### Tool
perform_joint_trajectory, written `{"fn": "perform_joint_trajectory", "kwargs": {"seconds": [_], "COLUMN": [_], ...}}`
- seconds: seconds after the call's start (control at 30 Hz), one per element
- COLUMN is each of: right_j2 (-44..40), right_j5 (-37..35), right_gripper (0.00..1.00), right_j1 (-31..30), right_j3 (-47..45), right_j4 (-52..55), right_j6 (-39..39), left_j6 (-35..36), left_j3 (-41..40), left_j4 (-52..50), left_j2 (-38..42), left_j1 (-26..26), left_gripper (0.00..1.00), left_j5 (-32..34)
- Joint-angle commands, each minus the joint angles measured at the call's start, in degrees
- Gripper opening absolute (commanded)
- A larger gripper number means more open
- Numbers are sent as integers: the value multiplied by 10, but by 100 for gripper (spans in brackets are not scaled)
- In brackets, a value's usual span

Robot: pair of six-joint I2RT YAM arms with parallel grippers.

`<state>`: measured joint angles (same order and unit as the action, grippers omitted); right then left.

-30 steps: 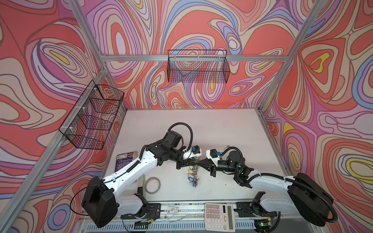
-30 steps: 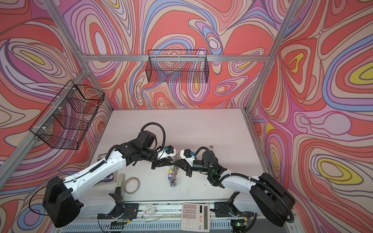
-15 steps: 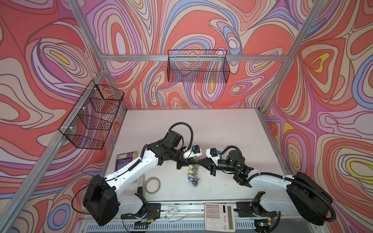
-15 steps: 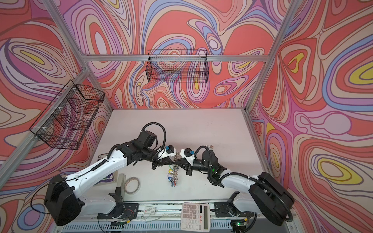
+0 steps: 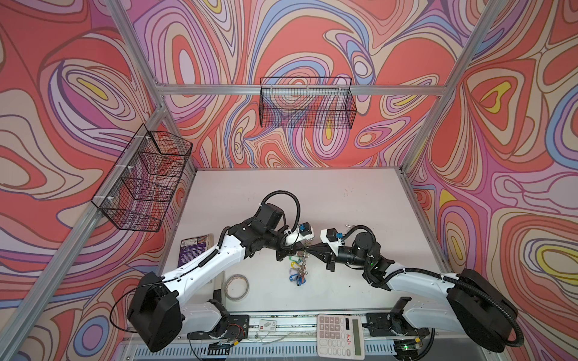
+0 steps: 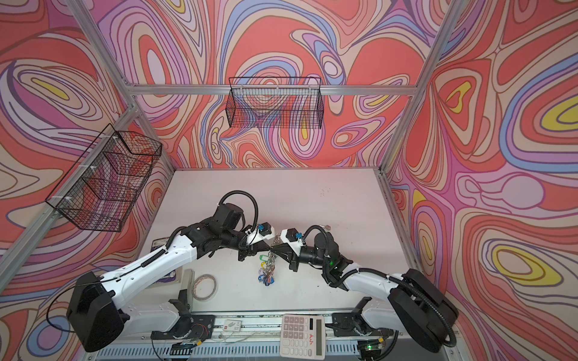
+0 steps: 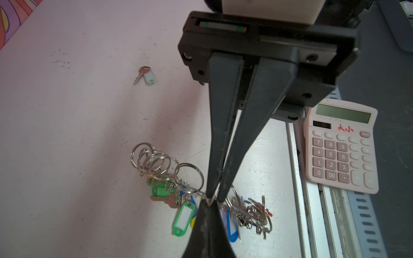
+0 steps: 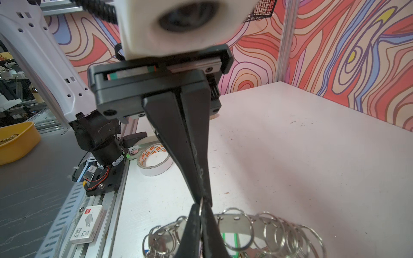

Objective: Attach keys to a key ring
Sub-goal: Pass the keyring.

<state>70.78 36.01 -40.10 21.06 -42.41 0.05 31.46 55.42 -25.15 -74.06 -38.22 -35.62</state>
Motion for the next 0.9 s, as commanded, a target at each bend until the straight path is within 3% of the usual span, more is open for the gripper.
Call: {"fn": "perform_joint_trajectory", "kwargs": {"seconds": [0.0,0.43,0.87], "right_j2": [-19,-2,17], "right_j5": [10,-16,-20], "right_gripper": [0,7,6], "right_j1": [-4,-4,-4], "right_j3": [-3,16,25], "right_j4": [-24,13,16], "right_j6": [1,-7,-5], "left_j6": [16,53,51], "left_j3": [-4,18,20], "left_j4": [16,-61,-58], "left_j2": [10,15,21], "left_j1": [1,-11,-13], "left_gripper": [0,0,0], "left_j5": [19,42,39]}}
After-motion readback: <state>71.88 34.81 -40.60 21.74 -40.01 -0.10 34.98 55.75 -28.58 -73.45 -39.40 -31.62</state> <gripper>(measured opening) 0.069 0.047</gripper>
